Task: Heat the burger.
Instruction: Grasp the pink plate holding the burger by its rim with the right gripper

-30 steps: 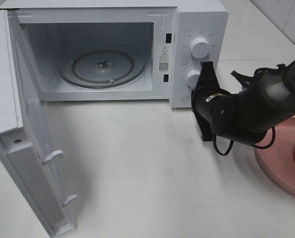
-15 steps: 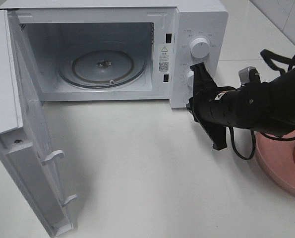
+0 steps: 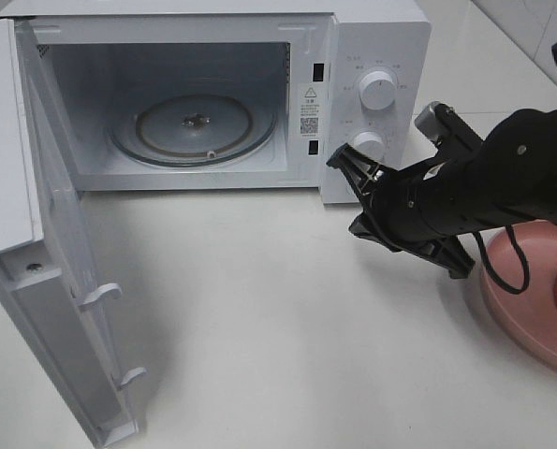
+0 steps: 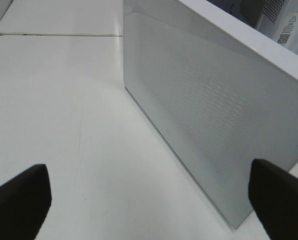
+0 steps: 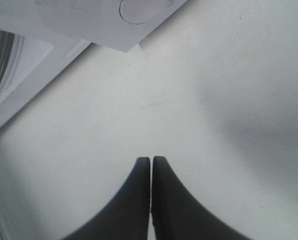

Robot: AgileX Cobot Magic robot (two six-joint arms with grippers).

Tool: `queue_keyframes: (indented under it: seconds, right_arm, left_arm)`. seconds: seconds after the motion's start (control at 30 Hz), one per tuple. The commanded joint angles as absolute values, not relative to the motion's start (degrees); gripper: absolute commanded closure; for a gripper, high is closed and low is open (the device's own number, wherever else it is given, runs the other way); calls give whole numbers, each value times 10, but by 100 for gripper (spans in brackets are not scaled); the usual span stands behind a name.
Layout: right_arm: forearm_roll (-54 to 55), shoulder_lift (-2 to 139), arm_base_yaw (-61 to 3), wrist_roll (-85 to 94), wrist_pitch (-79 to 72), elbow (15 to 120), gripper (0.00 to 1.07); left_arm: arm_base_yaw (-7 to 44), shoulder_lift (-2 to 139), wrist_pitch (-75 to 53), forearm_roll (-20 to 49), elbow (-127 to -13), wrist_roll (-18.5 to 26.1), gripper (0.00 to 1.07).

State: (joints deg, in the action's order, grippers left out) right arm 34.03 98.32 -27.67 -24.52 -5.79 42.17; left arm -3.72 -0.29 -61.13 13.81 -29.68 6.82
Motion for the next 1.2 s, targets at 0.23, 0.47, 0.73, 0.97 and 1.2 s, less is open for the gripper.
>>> queue_keyframes:
  seconds: [0.23,0.47,0.73,0.97,1.2]
  right_arm:
    - [297,941,-273,-50,78,424,102]
    - [158,912,-273,-29,196,424,101]
    - [28,872,-273,-28,297,432,100]
    - [-6,866,-223,-28,362,447,96]
    - [-49,866,-188,-28,371,447,64]
  left_arm:
    - [-40,-13,-611,137,-297,65,7]
    - [-40,-13,-611,137,-297,65,7]
    - [-40,-13,-611,137,-297,65,7]
    - [-40,-13,-611,137,-297,65,7]
    - [-40,-13,-611,137,-297,65,7]
